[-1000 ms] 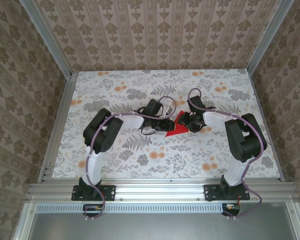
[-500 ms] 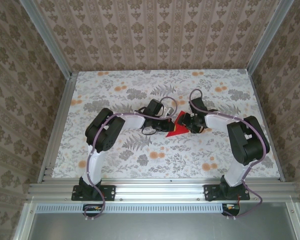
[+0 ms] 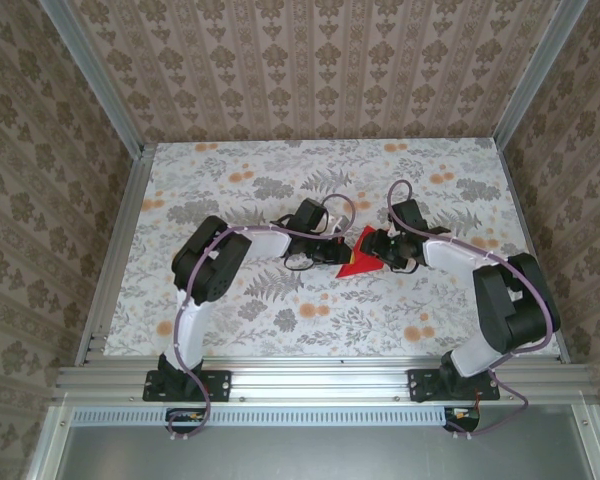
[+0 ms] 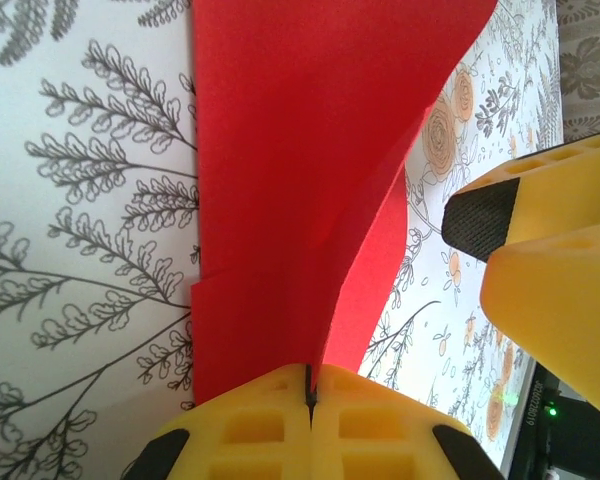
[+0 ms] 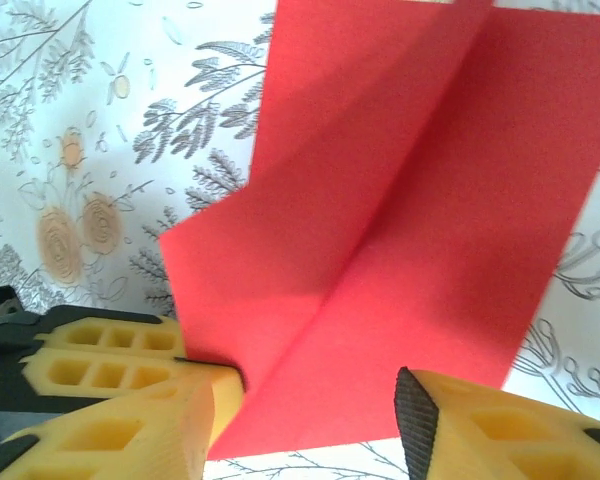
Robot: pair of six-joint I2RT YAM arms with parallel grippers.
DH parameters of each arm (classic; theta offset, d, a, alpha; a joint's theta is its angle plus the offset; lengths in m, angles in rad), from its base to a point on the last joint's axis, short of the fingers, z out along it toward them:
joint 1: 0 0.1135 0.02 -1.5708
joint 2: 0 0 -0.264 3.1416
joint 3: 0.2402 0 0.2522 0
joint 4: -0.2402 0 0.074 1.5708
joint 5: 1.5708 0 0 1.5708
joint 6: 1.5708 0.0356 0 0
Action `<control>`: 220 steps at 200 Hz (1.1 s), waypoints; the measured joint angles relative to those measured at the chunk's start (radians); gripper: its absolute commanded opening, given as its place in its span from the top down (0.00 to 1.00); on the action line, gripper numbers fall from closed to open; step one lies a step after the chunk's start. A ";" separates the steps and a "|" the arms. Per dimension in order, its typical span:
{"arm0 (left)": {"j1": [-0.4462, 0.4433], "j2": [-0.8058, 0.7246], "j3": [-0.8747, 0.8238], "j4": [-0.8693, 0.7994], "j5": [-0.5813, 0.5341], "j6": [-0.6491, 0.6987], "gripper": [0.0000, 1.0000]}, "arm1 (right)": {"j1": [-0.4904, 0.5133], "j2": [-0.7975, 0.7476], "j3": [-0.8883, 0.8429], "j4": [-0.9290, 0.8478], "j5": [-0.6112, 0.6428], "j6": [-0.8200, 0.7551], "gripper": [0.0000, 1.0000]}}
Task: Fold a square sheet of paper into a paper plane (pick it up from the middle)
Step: Fourth fold the wing at the center of the table.
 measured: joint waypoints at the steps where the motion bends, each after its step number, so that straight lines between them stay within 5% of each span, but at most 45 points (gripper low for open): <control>1: 0.000 0.000 0.000 0.000 0.001 0.000 1.00 | 0.000 0.000 0.000 0.001 -0.001 -0.001 0.50; 164: 0.010 0.046 0.040 -0.012 0.053 -0.074 1.00 | -0.028 0.146 0.022 0.094 -0.088 0.000 0.52; 220: 0.011 0.048 0.042 -0.011 0.061 -0.083 0.89 | -0.027 0.174 0.072 0.027 -0.069 0.003 0.52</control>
